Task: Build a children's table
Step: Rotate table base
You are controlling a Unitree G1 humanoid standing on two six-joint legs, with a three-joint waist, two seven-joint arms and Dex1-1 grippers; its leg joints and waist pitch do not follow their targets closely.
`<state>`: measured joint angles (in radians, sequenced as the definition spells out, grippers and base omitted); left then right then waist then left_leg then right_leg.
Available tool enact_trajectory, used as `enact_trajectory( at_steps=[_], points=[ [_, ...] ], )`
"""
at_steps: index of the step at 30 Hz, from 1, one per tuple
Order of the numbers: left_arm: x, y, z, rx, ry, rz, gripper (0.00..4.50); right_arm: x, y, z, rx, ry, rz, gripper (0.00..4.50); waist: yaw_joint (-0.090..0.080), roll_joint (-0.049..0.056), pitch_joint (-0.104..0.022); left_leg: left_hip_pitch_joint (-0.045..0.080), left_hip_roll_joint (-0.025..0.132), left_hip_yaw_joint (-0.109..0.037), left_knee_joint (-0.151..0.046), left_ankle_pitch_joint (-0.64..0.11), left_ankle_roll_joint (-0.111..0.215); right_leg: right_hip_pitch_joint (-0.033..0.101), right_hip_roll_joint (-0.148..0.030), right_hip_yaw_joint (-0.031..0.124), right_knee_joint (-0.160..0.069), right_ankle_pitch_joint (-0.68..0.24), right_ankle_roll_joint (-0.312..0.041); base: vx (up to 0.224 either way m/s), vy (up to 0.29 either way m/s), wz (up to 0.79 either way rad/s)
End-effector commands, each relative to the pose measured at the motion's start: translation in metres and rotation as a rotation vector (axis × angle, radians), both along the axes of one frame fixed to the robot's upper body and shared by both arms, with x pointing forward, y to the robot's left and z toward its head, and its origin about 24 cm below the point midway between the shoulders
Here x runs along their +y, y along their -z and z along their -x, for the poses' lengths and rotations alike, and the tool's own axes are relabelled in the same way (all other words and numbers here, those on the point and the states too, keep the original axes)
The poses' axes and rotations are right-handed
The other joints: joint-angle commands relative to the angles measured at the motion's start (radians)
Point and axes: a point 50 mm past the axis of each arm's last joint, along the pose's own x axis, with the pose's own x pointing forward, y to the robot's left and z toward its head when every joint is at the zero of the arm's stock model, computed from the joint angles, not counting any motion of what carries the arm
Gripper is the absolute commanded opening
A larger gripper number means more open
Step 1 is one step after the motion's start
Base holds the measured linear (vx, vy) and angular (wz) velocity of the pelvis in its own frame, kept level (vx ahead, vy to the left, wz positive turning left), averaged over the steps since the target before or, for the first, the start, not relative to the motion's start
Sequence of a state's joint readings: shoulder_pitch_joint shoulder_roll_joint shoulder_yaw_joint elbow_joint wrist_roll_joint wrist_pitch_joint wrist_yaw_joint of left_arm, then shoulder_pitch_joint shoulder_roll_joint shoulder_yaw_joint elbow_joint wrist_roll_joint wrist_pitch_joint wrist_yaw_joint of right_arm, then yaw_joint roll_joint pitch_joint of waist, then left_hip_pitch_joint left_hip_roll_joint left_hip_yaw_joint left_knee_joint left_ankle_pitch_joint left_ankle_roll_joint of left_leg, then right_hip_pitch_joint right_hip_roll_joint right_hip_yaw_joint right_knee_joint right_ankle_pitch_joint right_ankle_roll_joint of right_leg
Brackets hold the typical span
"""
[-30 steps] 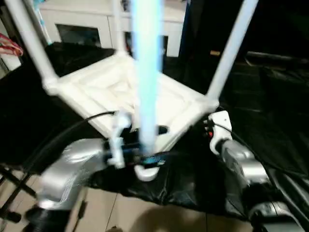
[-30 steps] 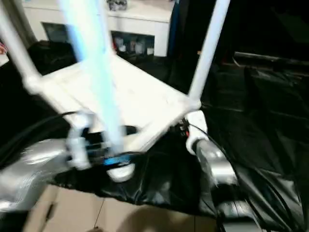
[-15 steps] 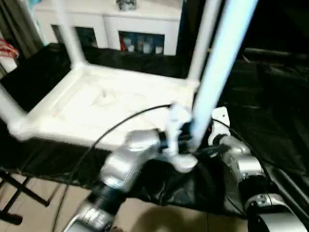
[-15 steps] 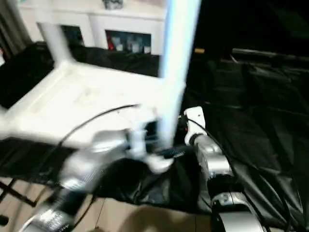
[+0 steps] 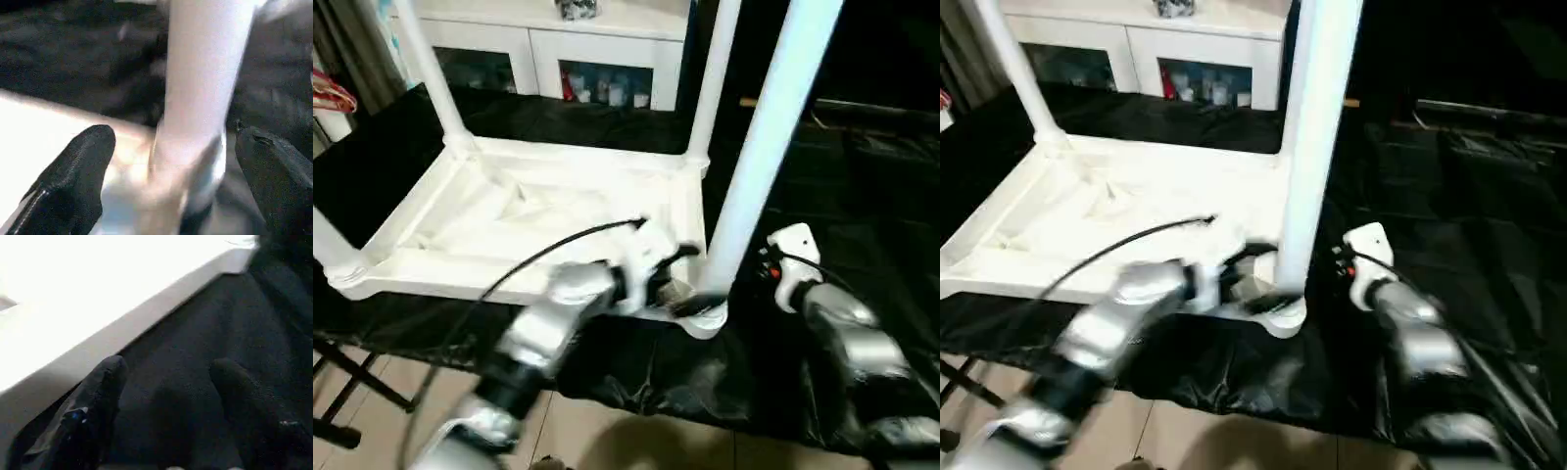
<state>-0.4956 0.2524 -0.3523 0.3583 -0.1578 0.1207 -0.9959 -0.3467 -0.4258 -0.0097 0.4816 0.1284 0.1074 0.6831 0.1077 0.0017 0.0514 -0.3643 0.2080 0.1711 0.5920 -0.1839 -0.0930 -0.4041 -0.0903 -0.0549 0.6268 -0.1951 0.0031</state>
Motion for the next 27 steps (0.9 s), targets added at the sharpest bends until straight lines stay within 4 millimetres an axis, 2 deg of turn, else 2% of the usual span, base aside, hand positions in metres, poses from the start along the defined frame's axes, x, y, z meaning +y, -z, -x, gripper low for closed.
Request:
enact_trajectory(
  at_steps=[1, 2, 3, 4, 5, 6, 7, 8, 9, 10, 11, 14, 15, 16, 17, 18, 19, 20, 22, 24, 26, 27],
  points=[
    [0.006, 0.006, 0.002, -0.002, 0.072, -0.068, 4.02, 0.0, -0.014, 0.006, -0.003, -0.105, -0.02, 3.53, 0.007, -0.005, -0.064, 0.005, 0.008, 0.004, -0.064, -0.178, 0.072, 0.057, -0.033, 0.033, -0.08, -0.136, -0.196, 0.0, 0.0, 0.0],
    [0.008, 0.007, 0.001, -0.002, 0.077, -0.079, 4.02, -0.001, -0.016, 0.008, 0.0, -0.121, -0.021, 3.53, 0.009, -0.007, -0.066, 0.006, 0.012, 0.004, -0.064, -0.179, 0.07, 0.058, -0.036, 0.034, -0.076, -0.122, -0.199, 0.0, 0.0, 0.0],
    [0.018, 0.008, -0.005, -0.019, 0.094, -0.133, 3.9, -0.006, -0.025, 0.018, 0.022, -0.197, -0.026, 3.56, 0.013, 0.009, -0.066, 0.006, 0.01, 0.001, -0.064, -0.177, 0.069, 0.057, -0.035, 0.033, -0.073, -0.104, -0.208, 0.0, 0.0, 0.0],
    [0.02, 0.008, -0.006, -0.021, 0.095, -0.138, 3.74, -0.006, -0.026, 0.02, 0.025, -0.207, -0.026, 3.65, 0.018, 0.008, -0.068, 0.014, 0.013, 0.004, -0.061, -0.184, 0.073, 0.055, -0.034, 0.036, -0.076, -0.072, -0.213, 0.0, 0.0, 0.0],
    [0.022, 0.008, -0.008, -0.023, 0.098, -0.148, 3.57, -0.007, -0.027, 0.022, 0.032, -0.222, -0.024, 3.89, 0.019, 0.006, -0.068, 0.007, 0.012, 0.003, -0.062, -0.179, 0.074, 0.059, -0.034, 0.034, -0.07, -0.044, -0.226, 0.0, 0.0, 0.0],
    [0.024, 0.008, -0.009, -0.022, 0.104, -0.156, 3.57, -0.008, -0.028, 0.024, 0.039, -0.236, -0.019, 3.89, 0.021, 0.016, -0.069, 0.005, 0.011, 0.002, -0.061, -0.177, 0.07, 0.06, -0.036, 0.033, -0.068, -0.044, -0.231, 0.0, 0.0, 0.0],
    [0.027, 0.007, -0.013, -0.01, 0.12, -0.165, 3.56, -0.01, -0.031, 0.032, 0.06, -0.272, -0.006, 3.94, 0.026, 0.018, -0.069, 0.009, 0.012, 0.003, -0.06, -0.185, 0.067, 0.058, -0.037, 0.034, -0.071, -0.053, -0.233, 0.0, 0.0, 0.0],
    [0.029, 0.005, -0.016, 0.009, 0.146, -0.172, 3.56, -0.011, -0.035, 0.04, 0.078, -0.318, -0.007, 3.94, 0.027, 0.016, -0.068, 0.009, 0.012, 0.004, -0.061, -0.192, 0.067, 0.059, -0.036, 0.034, -0.074, -0.061, -0.235, 0.0, 0.0, 0.0],
    [0.029, 0.005, -0.016, 0.009, 0.146, -0.172, 3.35, -0.011, -0.035, 0.04, 0.078, -0.318, -0.007, 4.19, 0.038, 0.012, -0.069, 0.009, 0.012, 0.004, -0.06, -0.191, 0.066, 0.062, -0.037, 0.034, -0.074, -0.07, -0.232, 0.0, 0.0, 0.0],
    [0.029, 0.004, -0.017, 0.018, 0.16, -0.177, 3.2, -0.011, -0.036, 0.044, 0.088, -0.341, -0.008, 4.29, 0.039, 0.011, -0.067, 0.003, 0.012, 0.002, -0.062, -0.187, 0.068, 0.063, -0.04, 0.033, -0.073, -0.081, -0.23, 0.0, 0.0, 0.0],
    [0.03, 0.004, -0.018, 0.025, 0.167, -0.183, 3.12, -0.011, -0.037, 0.047, 0.096, -0.359, -0.005, 4.34, 0.042, 0.016, -0.068, 0.004, 0.011, 0.002, -0.061, -0.191, 0.068, 0.062, -0.041, 0.032, -0.074, -0.097, -0.228, 0.0, 0.0, 0.0],
    [0.031, 0.005, -0.024, 0.027, 0.192, -0.211, 2.87, -0.01, -0.04, 0.056, 0.123, -0.407, -0.006, 4.49, 0.041, 0.015, -0.066, -0.001, 0.01, 0.001, -0.063, -0.198, 0.062, 0.062, -0.044, 0.031, -0.085, -0.176, -0.206, 0.0, 0.0, 0.0],
    [0.031, 0.005, -0.024, 0.027, 0.192, -0.211, 2.87, -0.01, -0.04, 0.056, 0.123, -0.407, -0.006, 4.49, 0.042, 0.02, -0.068, 0.003, 0.011, 0.002, -0.062, -0.206, 0.059, 0.06, -0.044, 0.033, -0.088, -0.19, -0.2, 0.0, 0.0, 0.0],
    [0.029, 0.004, -0.027, 0.028, 0.208, -0.214, 2.66, -0.01, -0.041, 0.06, 0.134, -0.424, -0.005, 4.5, 0.042, 0.025, -0.066, 0.0, 0.009, 0.001, -0.062, -0.209, 0.058, 0.06, -0.042, 0.032, -0.089, -0.194, -0.198, 0.0, 0.0, 0.0],
    [0.029, 0.004, -0.027, 0.028, 0.208, -0.214, 2.62, -0.01, -0.041, 0.06, 0.134, -0.424, -0.005, 4.5, 0.043, 0.022, -0.067, 0.002, 0.009, 0.002, -0.062, -0.21, 0.056, 0.06, -0.041, 0.032, -0.09, -0.196, -0.195, 0.0, 0.0, 0.0],
    [0.027, 0.004, -0.028, 0.038, 0.229, -0.217, 2.57, -0.009, -0.043, 0.062, 0.141, -0.43, -0.003, 4.5, 0.043, 0.029, -0.069, -0.001, 0.01, -0.001, -0.062, -0.201, 0.053, 0.061, -0.045, 0.032, -0.086, -0.186, -0.198, 0.0, 0.0, 0.0],
    [0.027, 0.005, -0.029, 0.042, 0.24, -0.225, 2.48, -0.009, -0.043, 0.063, 0.144, -0.432, -0.003, 4.5, 0.045, 0.03, -0.07, 0.002, 0.01, -0.001, -0.061, -0.201, 0.053, 0.06, -0.044, 0.032, -0.087, -0.182, -0.201, 0.0, 0.0, 0.0],
    [0.027, 0.005, -0.03, 0.044, 0.247, -0.23, 2.35, -0.009, -0.044, 0.064, 0.147, -0.434, -0.003, 4.5, 0.044, 0.026, -0.069, -0.001, 0.009, -0.001, -0.062, -0.196, 0.056, 0.062, -0.042, 0.032, -0.087, -0.17, -0.201, 0.0, 0.0, 0.0],
    [0.029, 0.007, -0.031, 0.054, 0.267, -0.271, 2.16, -0.009, -0.045, 0.068, 0.157, -0.439, -0.003, 4.5, 0.047, 0.035, -0.072, 0.0, 0.01, -0.002, -0.059, -0.189, 0.057, 0.062, -0.044, 0.032, -0.085, -0.156, -0.203, 0.0, 0.0, 0.0],
    [0.03, 0.007, -0.031, 0.057, 0.27, -0.277, 2.02, -0.009, -0.044, 0.069, 0.16, -0.44, -0.002, 4.5, 0.045, 0.03, -0.072, -0.004, 0.009, -0.002, -0.059, -0.179, 0.061, 0.065, -0.043, 0.031, -0.083, -0.138, -0.207, 0.0, 0.0, 0.0],
    [0.031, 0.008, -0.033, 0.06, 0.275, -0.286, 1.77, -0.01, -0.045, 0.071, 0.165, -0.442, -0.002, 4.5, 0.046, 0.034, -0.073, -0.002, 0.009, -0.001, -0.057, -0.177, 0.064, 0.062, -0.043, 0.03, -0.085, -0.142, -0.212, 0.0, 0.0, 0.0],
    [0.032, 0.008, -0.033, 0.065, 0.278, -0.29, 1.7, -0.01, -0.045, 0.071, 0.166, -0.441, -0.002, 4.5, 0.048, 0.04, -0.073, -0.002, 0.01, -0.002, -0.057, -0.177, 0.063, 0.062, -0.045, 0.03, -0.084, -0.14, -0.217, 0.0, 0.0, 0.0]
  ],
)
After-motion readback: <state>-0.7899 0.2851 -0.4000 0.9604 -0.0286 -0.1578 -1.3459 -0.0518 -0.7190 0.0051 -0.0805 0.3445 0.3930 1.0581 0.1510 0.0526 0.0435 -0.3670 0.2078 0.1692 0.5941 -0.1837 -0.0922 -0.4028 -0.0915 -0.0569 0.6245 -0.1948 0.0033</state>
